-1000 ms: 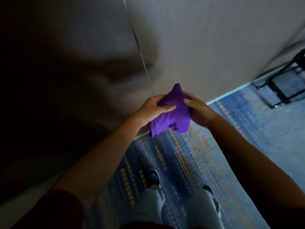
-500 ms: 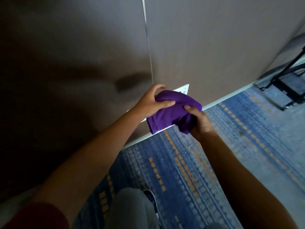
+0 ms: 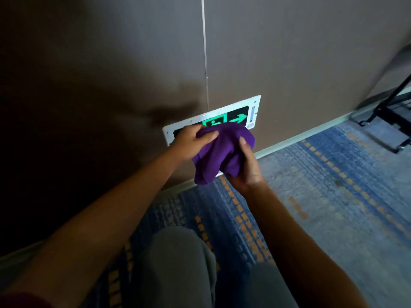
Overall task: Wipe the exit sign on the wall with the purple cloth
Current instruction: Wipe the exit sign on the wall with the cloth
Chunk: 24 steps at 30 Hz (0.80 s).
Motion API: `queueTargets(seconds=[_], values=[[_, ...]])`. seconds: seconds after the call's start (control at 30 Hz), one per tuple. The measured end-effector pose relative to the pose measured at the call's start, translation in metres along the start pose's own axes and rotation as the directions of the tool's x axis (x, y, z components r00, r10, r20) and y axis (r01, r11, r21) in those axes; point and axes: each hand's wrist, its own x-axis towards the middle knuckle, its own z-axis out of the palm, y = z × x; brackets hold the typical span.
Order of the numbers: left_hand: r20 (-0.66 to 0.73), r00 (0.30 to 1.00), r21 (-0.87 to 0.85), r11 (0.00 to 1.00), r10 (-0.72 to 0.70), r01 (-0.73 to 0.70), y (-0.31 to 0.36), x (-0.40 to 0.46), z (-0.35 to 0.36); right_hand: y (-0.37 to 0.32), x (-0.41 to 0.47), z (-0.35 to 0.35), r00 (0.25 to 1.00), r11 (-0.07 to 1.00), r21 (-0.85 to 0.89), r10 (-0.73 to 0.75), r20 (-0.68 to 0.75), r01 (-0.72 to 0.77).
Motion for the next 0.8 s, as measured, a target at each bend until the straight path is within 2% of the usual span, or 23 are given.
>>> queueTargets(seconds=[0.1, 0.17, 0.27, 0.33, 0.4, 0.43, 0.53, 0.6, 0.7, 0.73, 0.8], values=[[0.01, 1.0, 0.242, 0.97, 0.013, -0.015, -0.002, 0.012, -0.003, 0.007, 0.011, -0.008, 0.998, 0.999, -0.025, 0.029, -0.062, -0.031], [-0.002, 0.999, 0.377, 0.926, 0.04, -0.036, -0.004, 0.02, -0.006, 0.008, 0.022, -0.007, 0.99, 0.997, -0.082, -0.003, -0.139, -0.008], [0.009, 1.0, 0.437, 0.899, 0.014, -0.017, -0.007, 0.029, -0.011, 0.009, 0.035, -0.011, 0.96, 0.992, -0.118, -0.078, -0.267, 0.048], [0.021, 0.999, 0.429, 0.903, 0.025, -0.031, -0.008, 0.032, -0.017, 0.005, 0.043, -0.024, 0.95, 0.992, -0.116, -0.085, -0.3, 0.052], [0.004, 0.987, 0.449, 0.881, 0.163, -0.148, -0.001, 0.038, -0.024, -0.003, 0.052, -0.04, 0.93, 0.989, -0.142, -0.097, -0.355, 0.049], [-0.012, 0.965, 0.503, 0.836, 0.26, -0.219, 0.005, 0.044, -0.028, -0.007, 0.058, -0.048, 0.909, 0.983, -0.176, -0.125, -0.397, 0.058], [0.01, 0.855, 0.7, 0.607, 0.519, -0.377, 0.027, 0.067, -0.037, -0.03, 0.073, -0.067, 0.799, 0.92, -0.373, -0.313, -0.513, 0.121], [0.095, 0.797, 0.774, 0.459, 0.597, -0.437, 0.036, 0.081, -0.039, -0.051, 0.089, -0.074, 0.72, 0.856, -0.491, -0.443, -0.535, 0.161], [0.288, 0.746, 0.899, 0.099, 0.601, -0.426, 0.048, 0.102, -0.044, -0.077, 0.117, -0.079, 0.649, 0.776, -0.608, -0.552, -0.524, 0.168], [0.323, 0.75, 0.916, 0.008, 0.578, -0.4, 0.051, 0.109, -0.044, -0.082, 0.125, -0.08, 0.625, 0.734, -0.664, -0.588, -0.514, 0.144], [0.333, 0.787, 0.939, -0.108, 0.519, -0.326, 0.054, 0.122, -0.044, -0.084, 0.141, -0.081, 0.583, 0.633, -0.769, -0.659, -0.476, 0.087]])
